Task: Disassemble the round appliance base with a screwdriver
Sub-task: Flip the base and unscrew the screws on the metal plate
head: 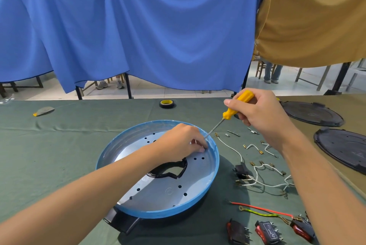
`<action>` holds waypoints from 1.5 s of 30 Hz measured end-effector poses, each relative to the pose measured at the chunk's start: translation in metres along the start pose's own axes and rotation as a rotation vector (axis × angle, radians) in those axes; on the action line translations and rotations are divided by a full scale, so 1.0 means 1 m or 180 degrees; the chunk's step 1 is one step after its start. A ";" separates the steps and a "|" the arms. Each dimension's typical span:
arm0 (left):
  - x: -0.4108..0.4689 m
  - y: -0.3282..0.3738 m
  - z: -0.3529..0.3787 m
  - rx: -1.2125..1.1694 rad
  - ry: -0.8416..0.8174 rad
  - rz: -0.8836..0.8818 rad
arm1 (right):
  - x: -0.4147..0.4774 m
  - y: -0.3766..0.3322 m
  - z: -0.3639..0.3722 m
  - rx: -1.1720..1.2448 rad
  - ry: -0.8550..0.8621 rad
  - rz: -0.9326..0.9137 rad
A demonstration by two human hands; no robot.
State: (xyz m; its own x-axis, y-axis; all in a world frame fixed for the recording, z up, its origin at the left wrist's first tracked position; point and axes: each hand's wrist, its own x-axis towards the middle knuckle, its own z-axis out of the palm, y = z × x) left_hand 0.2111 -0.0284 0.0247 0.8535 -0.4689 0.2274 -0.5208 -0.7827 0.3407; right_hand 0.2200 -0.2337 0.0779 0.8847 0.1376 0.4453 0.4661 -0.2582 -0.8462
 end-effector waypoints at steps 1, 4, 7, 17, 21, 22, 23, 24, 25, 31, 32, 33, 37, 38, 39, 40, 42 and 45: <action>0.000 0.001 0.000 0.0019 0.0037 0.0013 | 0.000 0.000 0.000 0.0004 0.0009 0.0006; 0.000 0.005 0.001 0.0157 0.0123 0.0095 | 0.000 0.000 0.000 -0.0002 0.0039 0.0010; 0.000 0.007 0.005 0.0445 0.0061 0.0131 | 0.001 0.000 -0.001 -0.0075 0.0046 -0.0016; -0.001 0.002 -0.006 0.0282 -0.0187 -0.0116 | 0.008 -0.012 0.008 -0.1116 -0.0171 -0.0373; -0.008 -0.007 -0.009 0.0341 -0.0477 -0.0304 | 0.013 -0.012 0.016 -0.1416 -0.0309 -0.0465; -0.008 -0.007 -0.009 0.0359 -0.0515 -0.0323 | 0.013 -0.011 0.018 -0.1444 -0.0362 -0.0491; -0.009 -0.007 -0.008 0.0372 -0.0543 -0.0327 | 0.013 -0.010 0.021 -0.1470 -0.0414 -0.0514; -0.009 -0.006 -0.008 0.0375 -0.0559 -0.0321 | 0.013 -0.009 0.023 -0.1485 -0.0457 -0.0529; -0.009 -0.005 -0.008 0.0373 -0.0577 -0.0321 | 0.013 -0.009 0.024 -0.1490 -0.0483 -0.0537; -0.012 -0.004 -0.006 0.0315 -0.0630 -0.0411 | 0.014 -0.008 0.029 -0.1544 -0.0475 -0.0524; -0.012 -0.003 -0.006 0.0309 -0.0632 -0.0425 | 0.015 -0.008 0.029 -0.1580 -0.0478 -0.0517; -0.012 -0.003 -0.006 0.0318 -0.0637 -0.0435 | 0.016 -0.008 0.029 -0.1621 -0.0485 -0.0508; -0.013 -0.002 -0.006 0.0344 -0.0664 -0.0453 | 0.016 -0.011 0.030 -0.1744 -0.0573 -0.0461; -0.013 -0.002 -0.006 0.0344 -0.0672 -0.0454 | 0.015 -0.013 0.030 -0.1779 -0.0617 -0.0426; -0.013 -0.002 -0.006 0.0342 -0.0672 -0.0456 | 0.016 -0.016 0.029 -0.1819 -0.0694 -0.0355; -0.013 -0.003 -0.006 0.0337 -0.0664 -0.0461 | 0.018 -0.020 0.028 -0.1884 -0.0803 -0.0244; -0.013 -0.003 -0.005 0.0323 -0.0654 -0.0470 | 0.023 -0.030 0.026 -0.2173 -0.1084 0.0010; -0.012 -0.005 -0.005 0.0309 -0.0639 -0.0466 | 0.035 -0.046 0.032 -0.2896 -0.1555 0.0231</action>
State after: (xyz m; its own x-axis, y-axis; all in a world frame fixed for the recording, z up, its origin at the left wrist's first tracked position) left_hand 0.2034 -0.0172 0.0248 0.9111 -0.4121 -0.0066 -0.3957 -0.8792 0.2654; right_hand 0.2289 -0.1866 0.1231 0.9083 0.4135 0.0629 0.4162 -0.8785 -0.2348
